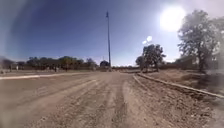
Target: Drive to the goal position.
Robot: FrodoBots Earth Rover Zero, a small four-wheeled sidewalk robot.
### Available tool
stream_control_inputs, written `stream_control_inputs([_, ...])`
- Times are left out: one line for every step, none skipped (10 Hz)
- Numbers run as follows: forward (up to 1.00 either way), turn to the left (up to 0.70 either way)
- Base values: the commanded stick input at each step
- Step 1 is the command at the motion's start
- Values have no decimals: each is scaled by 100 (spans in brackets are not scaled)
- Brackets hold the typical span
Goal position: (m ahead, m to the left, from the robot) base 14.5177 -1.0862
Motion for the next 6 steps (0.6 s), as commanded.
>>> stream_control_inputs([70, 0])
stream_control_inputs([70, 0])
stream_control_inputs([70, 0])
stream_control_inputs([70, 0])
stream_control_inputs([70, 0])
stream_control_inputs([70, 0])
